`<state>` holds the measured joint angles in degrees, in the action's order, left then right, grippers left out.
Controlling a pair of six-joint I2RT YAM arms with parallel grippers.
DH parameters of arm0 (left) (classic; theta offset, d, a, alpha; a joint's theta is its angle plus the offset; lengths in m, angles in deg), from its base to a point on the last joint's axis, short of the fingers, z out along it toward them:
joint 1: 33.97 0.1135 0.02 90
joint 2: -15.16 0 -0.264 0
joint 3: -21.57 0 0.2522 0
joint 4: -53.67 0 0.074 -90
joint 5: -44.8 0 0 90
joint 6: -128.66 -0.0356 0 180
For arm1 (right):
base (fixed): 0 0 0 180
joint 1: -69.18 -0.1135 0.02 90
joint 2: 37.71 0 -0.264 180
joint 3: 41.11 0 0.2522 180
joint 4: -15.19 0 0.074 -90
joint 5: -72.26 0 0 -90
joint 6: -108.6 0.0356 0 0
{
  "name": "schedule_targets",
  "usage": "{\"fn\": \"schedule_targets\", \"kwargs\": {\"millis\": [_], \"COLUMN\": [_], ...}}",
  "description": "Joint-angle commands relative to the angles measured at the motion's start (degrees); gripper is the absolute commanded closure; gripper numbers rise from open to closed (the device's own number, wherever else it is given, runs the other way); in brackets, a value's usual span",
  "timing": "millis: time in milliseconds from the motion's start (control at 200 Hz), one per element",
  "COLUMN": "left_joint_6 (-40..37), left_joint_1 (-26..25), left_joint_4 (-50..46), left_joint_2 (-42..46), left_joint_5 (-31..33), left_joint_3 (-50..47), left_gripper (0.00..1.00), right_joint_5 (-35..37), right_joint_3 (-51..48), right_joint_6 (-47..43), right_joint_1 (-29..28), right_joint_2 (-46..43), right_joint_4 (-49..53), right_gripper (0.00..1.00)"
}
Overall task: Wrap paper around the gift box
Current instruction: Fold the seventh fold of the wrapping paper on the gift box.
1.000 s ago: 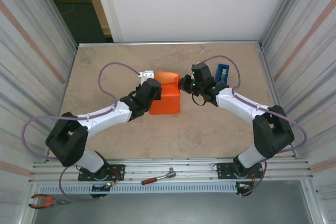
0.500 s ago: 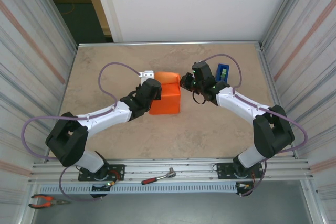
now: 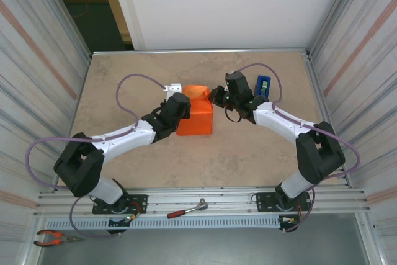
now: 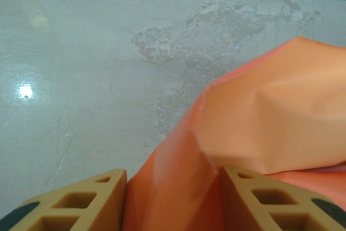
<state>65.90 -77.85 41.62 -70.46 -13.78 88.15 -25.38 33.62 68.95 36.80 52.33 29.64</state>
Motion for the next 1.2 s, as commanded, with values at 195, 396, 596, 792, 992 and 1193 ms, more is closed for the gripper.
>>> {"fn": "schedule_targets", "kwargs": {"millis": [195, 396, 596, 792, 992, 1193], "left_joint_6": [0.00, 0.08, 0.29, 0.27, 0.27, 0.00], "left_joint_1": [-0.42, -0.42, -0.45, -0.51, -0.47, -0.47], "left_joint_4": [-4.41, -4.44, -4.26, -4.20, -4.18, -4.26], "left_joint_2": [-1.26, -1.27, -1.31, -0.96, -1.04, -1.13], "left_joint_5": [-1.32, -1.43, -1.45, -1.44, -1.53, -1.51], "left_joint_3": [-1.17, -1.22, -1.31, -1.66, -1.76, -1.40], "left_gripper": [0.53, 0.53, 0.54, 0.53, 0.54, 0.54], "right_joint_5": [-0.09, 4.39, 3.92, -1.33, -0.51, 4.91], "right_joint_3": [-1.91, -2.91, 6.66, 23.33, 30.11, 33.31], "right_joint_6": [-1.63, -2.52, -9.26, -19.30, -28.23, -32.03], "right_joint_1": [-1.68, 2.18, 3.86, 3.57, 0.77, -1.33], "right_joint_2": [-2.92, -8.98, -9.78, -0.64, 5.05, 9.14], "right_joint_4": [-2.30, 3.17, 16.53, 34.26, 42.72, 46.88], "right_gripper": [1.00, 0.73, 0.22, 0.16, 0.16, 0.21]}}
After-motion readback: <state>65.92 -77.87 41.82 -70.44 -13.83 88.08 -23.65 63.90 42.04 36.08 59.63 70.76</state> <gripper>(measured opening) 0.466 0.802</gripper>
